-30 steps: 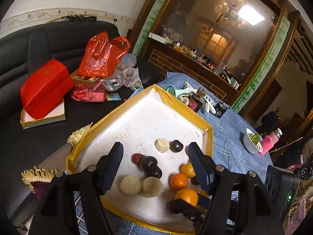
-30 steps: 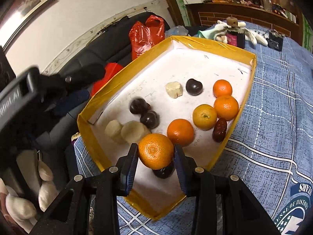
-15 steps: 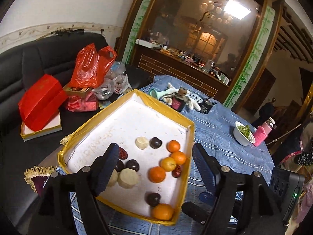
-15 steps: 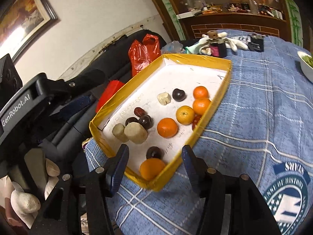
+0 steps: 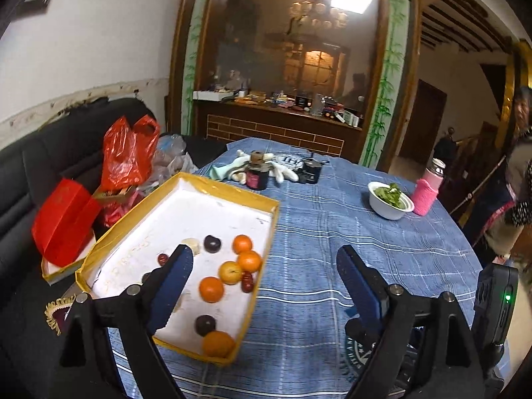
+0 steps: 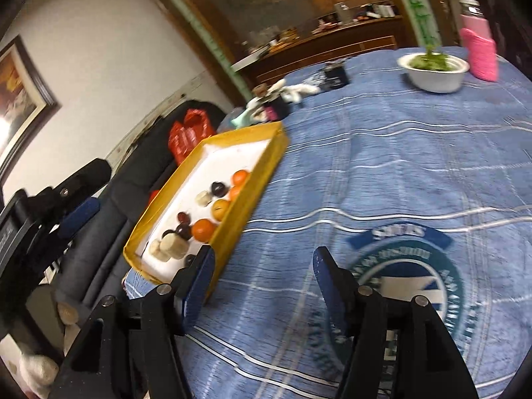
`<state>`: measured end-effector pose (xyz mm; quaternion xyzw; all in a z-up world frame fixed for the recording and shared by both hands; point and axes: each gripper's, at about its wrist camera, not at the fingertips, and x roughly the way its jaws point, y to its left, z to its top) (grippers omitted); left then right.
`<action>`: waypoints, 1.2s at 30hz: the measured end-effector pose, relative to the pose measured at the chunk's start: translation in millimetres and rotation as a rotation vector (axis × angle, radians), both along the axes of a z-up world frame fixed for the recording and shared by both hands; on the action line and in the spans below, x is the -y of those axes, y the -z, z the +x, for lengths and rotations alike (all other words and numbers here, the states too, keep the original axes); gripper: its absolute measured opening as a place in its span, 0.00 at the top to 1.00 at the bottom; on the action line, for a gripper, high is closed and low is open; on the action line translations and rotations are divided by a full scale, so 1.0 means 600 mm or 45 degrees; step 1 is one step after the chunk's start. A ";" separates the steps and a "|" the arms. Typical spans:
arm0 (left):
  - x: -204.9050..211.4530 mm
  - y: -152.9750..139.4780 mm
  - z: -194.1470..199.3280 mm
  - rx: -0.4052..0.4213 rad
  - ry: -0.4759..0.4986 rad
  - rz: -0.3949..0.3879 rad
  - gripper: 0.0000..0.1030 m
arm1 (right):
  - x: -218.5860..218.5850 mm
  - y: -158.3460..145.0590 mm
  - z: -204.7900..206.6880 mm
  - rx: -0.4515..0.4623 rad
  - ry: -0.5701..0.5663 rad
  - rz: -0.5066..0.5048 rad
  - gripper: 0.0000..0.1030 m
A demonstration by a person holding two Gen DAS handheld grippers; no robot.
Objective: Organize fruits
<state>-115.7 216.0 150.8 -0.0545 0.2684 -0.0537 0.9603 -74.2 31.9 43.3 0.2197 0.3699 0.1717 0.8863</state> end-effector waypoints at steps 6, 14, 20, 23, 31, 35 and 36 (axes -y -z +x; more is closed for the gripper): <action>0.021 -0.014 -0.018 0.067 -0.044 0.032 0.07 | 0.029 0.001 -0.016 0.016 0.057 -0.008 0.35; 0.027 -0.043 -0.068 0.293 -0.222 0.102 0.00 | 0.029 -0.012 -0.034 0.083 0.071 -0.076 0.35; 0.023 -0.024 -0.062 0.212 -0.237 0.129 0.00 | -0.007 -0.024 -0.048 0.149 0.049 -0.197 0.29; 0.020 -0.011 -0.060 0.186 -0.261 0.157 0.00 | -0.030 -0.026 -0.054 0.174 0.026 -0.261 0.27; 0.012 0.025 -0.039 0.037 -0.222 0.113 0.00 | -0.073 -0.022 -0.063 0.220 -0.009 -0.423 0.23; 0.015 0.039 -0.034 0.003 -0.204 0.137 0.00 | -0.079 -0.015 -0.059 0.210 0.005 -0.455 0.21; 0.014 0.041 -0.032 -0.004 -0.200 0.132 0.00 | -0.080 -0.014 -0.057 0.204 0.007 -0.458 0.21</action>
